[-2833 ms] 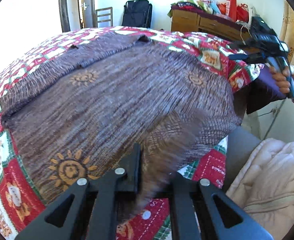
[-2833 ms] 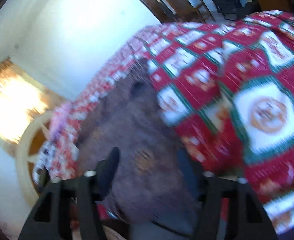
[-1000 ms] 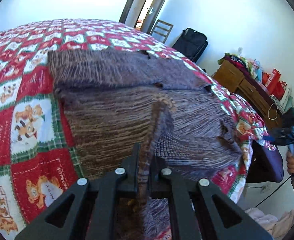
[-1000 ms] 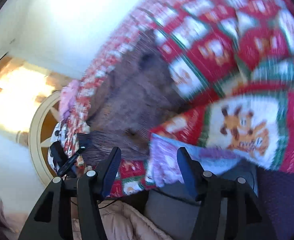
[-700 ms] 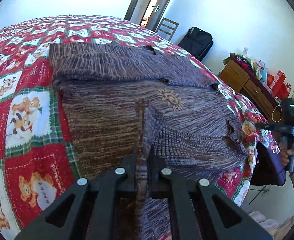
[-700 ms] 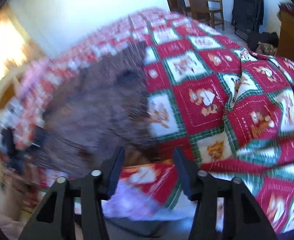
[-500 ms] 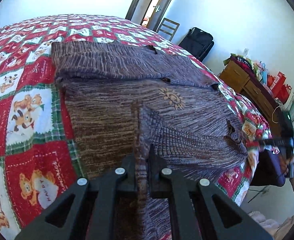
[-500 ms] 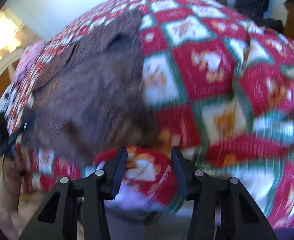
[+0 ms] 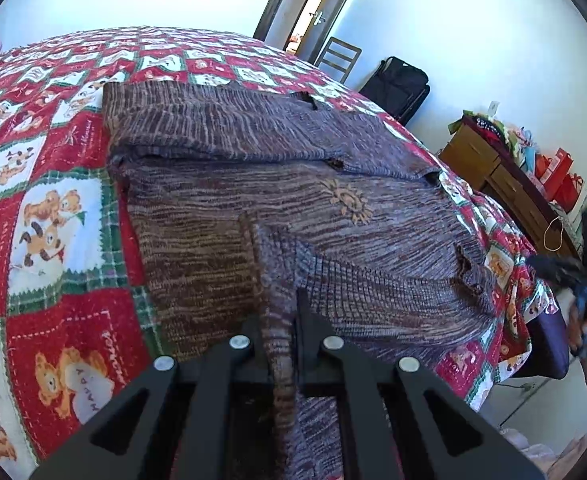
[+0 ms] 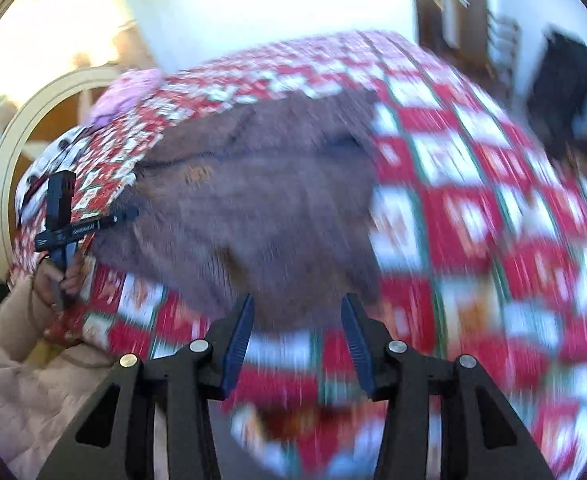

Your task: Fold small clothes

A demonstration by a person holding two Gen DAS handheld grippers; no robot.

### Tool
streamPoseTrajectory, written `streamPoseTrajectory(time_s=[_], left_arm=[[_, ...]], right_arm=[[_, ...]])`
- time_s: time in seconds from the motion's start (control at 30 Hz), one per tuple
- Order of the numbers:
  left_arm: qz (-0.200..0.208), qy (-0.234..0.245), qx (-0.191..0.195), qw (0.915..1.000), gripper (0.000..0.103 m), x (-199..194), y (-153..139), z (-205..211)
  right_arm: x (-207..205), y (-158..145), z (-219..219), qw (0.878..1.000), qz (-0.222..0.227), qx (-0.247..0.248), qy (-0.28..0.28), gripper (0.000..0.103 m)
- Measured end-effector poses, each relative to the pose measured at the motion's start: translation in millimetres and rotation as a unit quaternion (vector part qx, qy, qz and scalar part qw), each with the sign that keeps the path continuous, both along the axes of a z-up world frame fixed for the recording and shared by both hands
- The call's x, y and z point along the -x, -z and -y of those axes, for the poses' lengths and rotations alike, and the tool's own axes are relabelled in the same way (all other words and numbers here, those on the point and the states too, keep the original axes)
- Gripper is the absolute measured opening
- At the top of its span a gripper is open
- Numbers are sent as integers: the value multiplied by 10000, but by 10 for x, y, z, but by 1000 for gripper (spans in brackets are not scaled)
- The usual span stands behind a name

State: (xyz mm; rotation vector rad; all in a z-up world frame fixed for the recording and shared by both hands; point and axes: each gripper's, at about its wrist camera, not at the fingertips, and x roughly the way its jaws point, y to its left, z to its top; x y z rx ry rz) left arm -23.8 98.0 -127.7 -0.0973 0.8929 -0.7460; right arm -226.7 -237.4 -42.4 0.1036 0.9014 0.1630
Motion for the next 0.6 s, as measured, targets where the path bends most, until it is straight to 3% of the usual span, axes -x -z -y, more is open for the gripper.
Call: streamPoseTrajectory(time_s=[0.2, 0.3, 0.4, 0.47, 0.6], left_arm=[[-82, 26, -3, 10000, 9, -21, 4, 0], [-157, 47, 43, 9999, 9, -41, 8, -13], [-98, 91, 16, 9999, 9, -38, 4, 5], [6, 91, -62, 9999, 9, -10, -2, 29], [264, 115, -178, 9994, 6, 104, -67, 65]], right_arm=[[-683, 478, -333, 9924, -394, 799, -844, 47], [-780, 678, -353, 9904, -570, 968, -806, 47], [-691, 697, -406, 9892, -434, 1104, -863, 45], [-634, 682, -404, 9886, -507, 1132, -853, 11], [-540, 497, -316, 9957, -389, 716, -435, 6]])
